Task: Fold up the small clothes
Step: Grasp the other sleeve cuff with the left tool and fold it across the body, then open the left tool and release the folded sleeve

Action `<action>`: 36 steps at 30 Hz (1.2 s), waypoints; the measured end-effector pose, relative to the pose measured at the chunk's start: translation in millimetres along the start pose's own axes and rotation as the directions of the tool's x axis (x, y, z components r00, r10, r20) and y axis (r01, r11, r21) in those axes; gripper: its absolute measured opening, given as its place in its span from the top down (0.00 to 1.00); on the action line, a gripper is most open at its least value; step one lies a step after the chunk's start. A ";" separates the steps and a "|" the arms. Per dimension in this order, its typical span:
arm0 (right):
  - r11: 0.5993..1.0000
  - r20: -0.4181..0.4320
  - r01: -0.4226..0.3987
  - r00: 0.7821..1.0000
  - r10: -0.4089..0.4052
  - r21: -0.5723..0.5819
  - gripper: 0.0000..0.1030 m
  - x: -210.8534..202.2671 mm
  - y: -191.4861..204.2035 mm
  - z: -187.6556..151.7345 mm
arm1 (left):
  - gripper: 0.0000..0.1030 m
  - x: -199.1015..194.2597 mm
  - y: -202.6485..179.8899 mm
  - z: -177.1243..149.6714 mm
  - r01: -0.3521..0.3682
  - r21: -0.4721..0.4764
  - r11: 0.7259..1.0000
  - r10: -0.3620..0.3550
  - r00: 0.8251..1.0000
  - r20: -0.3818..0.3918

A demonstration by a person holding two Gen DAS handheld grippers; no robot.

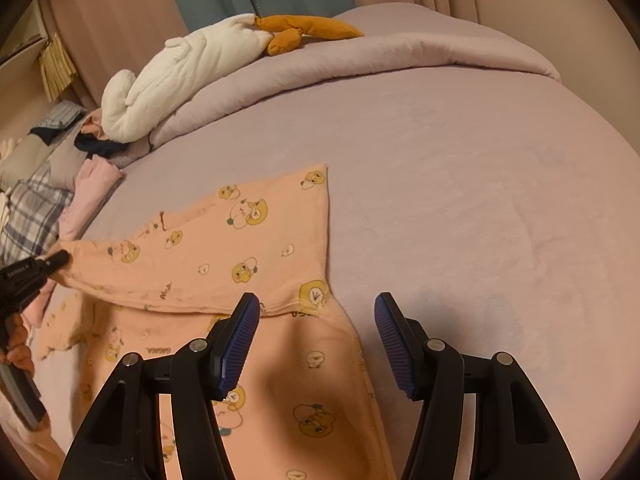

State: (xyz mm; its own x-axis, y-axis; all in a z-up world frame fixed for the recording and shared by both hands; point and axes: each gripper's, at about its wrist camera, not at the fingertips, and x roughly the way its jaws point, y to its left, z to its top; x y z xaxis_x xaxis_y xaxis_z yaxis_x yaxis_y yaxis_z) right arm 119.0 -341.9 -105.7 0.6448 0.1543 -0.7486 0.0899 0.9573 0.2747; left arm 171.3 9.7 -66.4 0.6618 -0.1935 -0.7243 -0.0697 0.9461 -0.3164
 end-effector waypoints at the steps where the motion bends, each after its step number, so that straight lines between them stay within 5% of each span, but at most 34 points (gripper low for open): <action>1: 1.000 -0.002 0.001 1.000 -0.001 0.000 0.42 0.3 0.8 -0.4 | 0.95 3.3 2.0 -1.8 -0.008 0.002 1.000 0.008 1.000 -0.008; 19: 0.999 -0.027 0.024 0.999 -0.025 -0.032 0.42 2.4 8.7 -1.8 | 0.84 44.2 38.4 -30.0 -0.106 -0.015 0.994 0.102 0.983 -0.156; 27: 0.998 0.012 0.046 0.999 -0.046 -0.052 0.42 -10.7 14.5 -0.5 | 0.35 -1.8 49.6 -20.6 -0.101 -0.065 0.993 0.095 0.991 -0.092; 36: 0.995 0.081 0.027 0.997 -0.019 -0.095 0.30 -38.3 39.9 4.1 | 0.18 -80.3 102.9 -15.7 -0.131 -0.191 0.973 0.141 0.989 0.044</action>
State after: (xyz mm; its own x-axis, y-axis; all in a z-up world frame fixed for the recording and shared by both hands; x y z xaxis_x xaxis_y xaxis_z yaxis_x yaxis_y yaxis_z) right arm 101.1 -310.6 -63.6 0.7021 0.1155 -0.7026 0.0347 0.9800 0.1958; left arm 99.3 118.4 -50.4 0.6776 -0.0460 -0.7340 -0.2966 0.8962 -0.3300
